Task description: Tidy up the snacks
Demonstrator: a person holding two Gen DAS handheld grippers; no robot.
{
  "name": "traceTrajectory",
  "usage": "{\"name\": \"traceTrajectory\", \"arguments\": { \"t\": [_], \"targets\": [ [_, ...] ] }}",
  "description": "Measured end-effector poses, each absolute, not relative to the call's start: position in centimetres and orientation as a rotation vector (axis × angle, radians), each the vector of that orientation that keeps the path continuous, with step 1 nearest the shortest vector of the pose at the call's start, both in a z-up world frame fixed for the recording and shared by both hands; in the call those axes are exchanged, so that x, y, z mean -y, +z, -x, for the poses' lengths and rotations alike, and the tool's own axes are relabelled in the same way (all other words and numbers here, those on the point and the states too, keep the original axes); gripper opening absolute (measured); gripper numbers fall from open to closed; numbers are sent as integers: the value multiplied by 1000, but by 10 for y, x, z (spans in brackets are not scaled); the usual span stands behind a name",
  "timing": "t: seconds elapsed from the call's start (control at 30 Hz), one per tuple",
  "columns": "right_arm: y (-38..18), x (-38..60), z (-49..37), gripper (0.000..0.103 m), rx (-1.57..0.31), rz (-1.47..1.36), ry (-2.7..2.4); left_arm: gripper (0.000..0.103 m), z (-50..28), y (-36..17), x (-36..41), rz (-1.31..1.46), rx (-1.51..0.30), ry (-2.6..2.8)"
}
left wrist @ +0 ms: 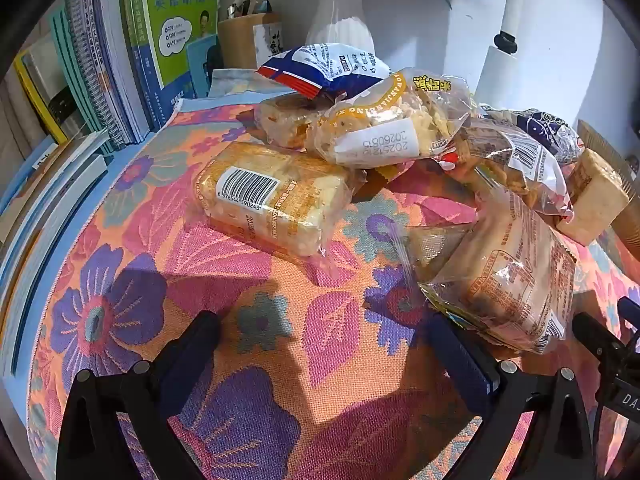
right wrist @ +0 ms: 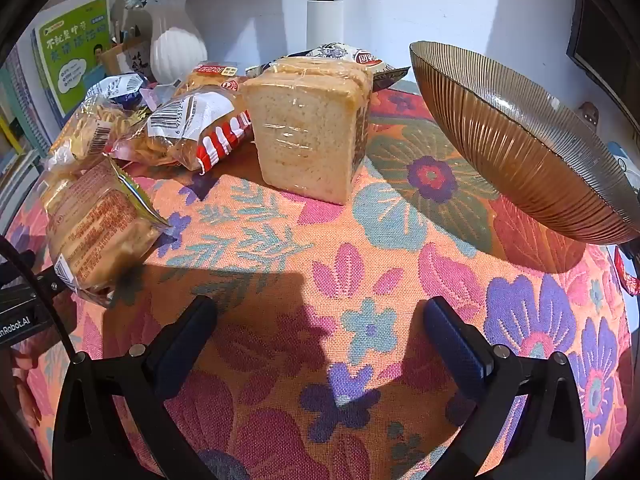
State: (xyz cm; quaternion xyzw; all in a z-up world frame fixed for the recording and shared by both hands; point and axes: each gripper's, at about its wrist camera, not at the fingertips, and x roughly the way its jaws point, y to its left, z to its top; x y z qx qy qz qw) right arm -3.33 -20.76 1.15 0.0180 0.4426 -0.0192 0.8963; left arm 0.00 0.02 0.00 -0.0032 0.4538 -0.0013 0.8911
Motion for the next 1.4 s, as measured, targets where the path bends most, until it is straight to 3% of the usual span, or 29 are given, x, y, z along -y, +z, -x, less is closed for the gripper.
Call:
{"name": "traceTrajectory", "arguments": {
  "t": [1.4],
  "targets": [
    [10,205,33,103,-918,-15,-52,103,-1,1,0,4,-941,14]
  ]
}}
